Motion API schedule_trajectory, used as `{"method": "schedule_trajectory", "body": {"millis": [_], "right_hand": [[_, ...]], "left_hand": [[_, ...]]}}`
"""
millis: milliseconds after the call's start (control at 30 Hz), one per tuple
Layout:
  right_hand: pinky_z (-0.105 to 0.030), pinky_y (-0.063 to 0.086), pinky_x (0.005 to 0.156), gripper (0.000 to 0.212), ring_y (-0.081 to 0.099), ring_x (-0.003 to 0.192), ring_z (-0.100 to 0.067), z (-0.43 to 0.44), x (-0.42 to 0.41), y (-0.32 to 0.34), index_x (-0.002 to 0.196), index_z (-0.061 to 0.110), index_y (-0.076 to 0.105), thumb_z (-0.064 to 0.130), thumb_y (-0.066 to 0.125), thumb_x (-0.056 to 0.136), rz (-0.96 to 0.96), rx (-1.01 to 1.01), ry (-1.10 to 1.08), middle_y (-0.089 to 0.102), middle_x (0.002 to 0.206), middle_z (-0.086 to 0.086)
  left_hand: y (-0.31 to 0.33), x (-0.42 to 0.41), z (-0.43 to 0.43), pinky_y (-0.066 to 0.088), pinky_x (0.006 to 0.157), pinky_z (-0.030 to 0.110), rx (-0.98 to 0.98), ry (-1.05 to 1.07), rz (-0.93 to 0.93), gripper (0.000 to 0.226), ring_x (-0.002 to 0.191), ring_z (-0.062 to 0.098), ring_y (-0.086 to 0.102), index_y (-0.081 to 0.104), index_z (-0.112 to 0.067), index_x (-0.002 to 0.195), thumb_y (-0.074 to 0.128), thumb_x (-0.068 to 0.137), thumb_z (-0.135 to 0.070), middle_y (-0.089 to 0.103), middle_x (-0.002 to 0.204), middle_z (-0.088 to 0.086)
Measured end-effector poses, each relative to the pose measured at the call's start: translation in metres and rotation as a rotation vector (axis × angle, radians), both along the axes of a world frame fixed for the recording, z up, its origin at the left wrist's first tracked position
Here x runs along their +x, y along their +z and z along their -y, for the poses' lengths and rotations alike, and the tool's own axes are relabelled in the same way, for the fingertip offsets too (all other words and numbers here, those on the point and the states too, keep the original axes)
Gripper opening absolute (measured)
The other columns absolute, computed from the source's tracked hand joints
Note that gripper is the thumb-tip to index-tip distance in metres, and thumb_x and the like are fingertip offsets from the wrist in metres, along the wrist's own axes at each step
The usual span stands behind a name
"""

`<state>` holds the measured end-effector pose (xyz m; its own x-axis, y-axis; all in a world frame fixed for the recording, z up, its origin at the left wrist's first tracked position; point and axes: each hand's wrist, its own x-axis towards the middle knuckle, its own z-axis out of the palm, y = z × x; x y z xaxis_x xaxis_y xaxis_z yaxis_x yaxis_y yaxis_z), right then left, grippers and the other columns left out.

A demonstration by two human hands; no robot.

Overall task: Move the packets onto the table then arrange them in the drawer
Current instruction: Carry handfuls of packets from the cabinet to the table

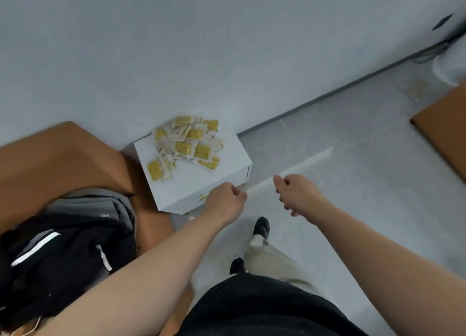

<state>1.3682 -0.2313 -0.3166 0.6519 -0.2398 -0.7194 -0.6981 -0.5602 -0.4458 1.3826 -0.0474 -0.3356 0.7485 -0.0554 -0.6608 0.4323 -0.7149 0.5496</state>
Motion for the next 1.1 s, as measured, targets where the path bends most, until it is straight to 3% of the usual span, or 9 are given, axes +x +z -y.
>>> {"method": "schedule_trajectory", "body": {"millis": [67,167,300,467,567,700,833,933,1100], "right_hand": [[-0.034,0.058,0.061,0.048,0.068,0.076,-0.024,-0.020,0.039,-0.017,0.104,0.004,0.063,0.046,0.038,0.105,-0.043,0.051,-0.007,0.070,0.099,-0.015],[-0.029,0.052,0.054,0.044,0.065,0.072,-0.021,-0.048,0.093,-0.052,0.108,0.004,0.062,0.043,0.040,0.104,-0.113,0.130,0.002,0.068,0.106,-0.017],[-0.030,0.053,0.057,0.044,0.062,0.077,-0.027,-0.080,0.157,-0.092,0.114,-0.001,0.058,0.039,0.042,0.104,-0.274,0.196,-0.019,0.061,0.104,-0.018],[-0.039,0.057,0.068,0.035,0.061,0.083,-0.031,-0.111,0.210,-0.127,0.090,0.006,0.050,0.038,0.045,0.103,-0.362,0.186,-0.013,0.053,0.094,-0.014],[-0.043,0.062,0.077,0.036,0.068,0.097,-0.033,-0.127,0.238,-0.157,0.096,0.006,0.053,0.042,0.050,0.102,-0.352,0.165,-0.012,0.058,0.097,-0.012],[-0.046,0.059,0.087,0.042,0.066,0.105,-0.033,-0.140,0.275,-0.213,0.109,0.004,0.059,0.044,0.061,0.097,-0.341,0.182,-0.140,0.062,0.102,-0.011],[-0.043,0.057,0.088,0.062,0.058,0.103,-0.027,-0.145,0.302,-0.265,0.136,0.005,0.052,0.045,0.071,0.092,-0.307,0.107,-0.197,0.058,0.120,-0.008],[-0.039,0.047,0.078,0.083,0.053,0.120,-0.031,-0.157,0.314,-0.291,0.151,0.016,0.034,0.050,0.075,0.087,-0.292,0.045,-0.212,0.045,0.142,-0.007],[-0.040,0.046,0.075,0.091,0.052,0.114,-0.028,-0.174,0.322,-0.316,0.145,0.020,0.030,0.043,0.086,0.077,-0.309,0.054,-0.361,0.046,0.138,-0.007]], "left_hand": [[-0.017,0.029,-0.021,0.060,0.074,0.043,0.021,0.096,-0.063,0.020,0.067,0.028,0.064,0.055,-0.015,0.081,0.055,0.094,-0.029,0.066,0.080,0.006],[-0.042,0.070,-0.050,0.056,0.063,0.033,0.088,0.191,-0.135,0.018,0.058,0.027,0.062,0.057,-0.011,0.094,0.053,0.096,-0.029,0.065,0.083,0.011],[-0.068,0.120,-0.094,0.058,0.086,0.041,0.179,0.305,-0.201,0.039,0.096,0.029,0.066,0.050,-0.012,0.126,0.054,0.094,-0.034,0.061,0.118,0.011],[-0.103,0.173,-0.142,0.044,0.075,0.032,0.297,0.350,-0.237,0.061,0.104,0.026,0.057,0.037,-0.006,0.143,0.058,0.096,-0.040,0.054,0.134,0.011],[-0.137,0.200,-0.160,0.045,0.074,0.036,0.352,0.425,-0.229,0.070,0.113,0.033,0.057,0.030,-0.004,0.145,0.063,0.095,-0.039,0.047,0.140,0.015],[-0.205,0.226,-0.181,0.050,0.097,0.048,0.432,0.546,-0.257,0.094,0.123,0.040,0.052,0.015,-0.010,0.153,0.072,0.087,-0.045,0.035,0.147,0.018],[-0.267,0.248,-0.191,0.033,0.115,0.052,0.531,0.458,-0.340,0.123,0.147,0.042,0.023,-0.014,-0.023,0.158,0.074,0.080,-0.059,0.008,0.164,0.015],[-0.300,0.258,-0.195,0.012,0.123,0.053,0.583,0.263,-0.308,0.132,0.153,0.037,-0.005,-0.022,-0.021,0.156,0.074,0.076,-0.065,-0.011,0.166,0.014],[-0.315,0.262,-0.188,0.030,0.114,0.059,0.578,0.263,-0.297,0.123,0.146,0.055,0.008,-0.017,-0.029,0.157,0.079,0.081,-0.047,-0.005,0.164,0.021]]}}
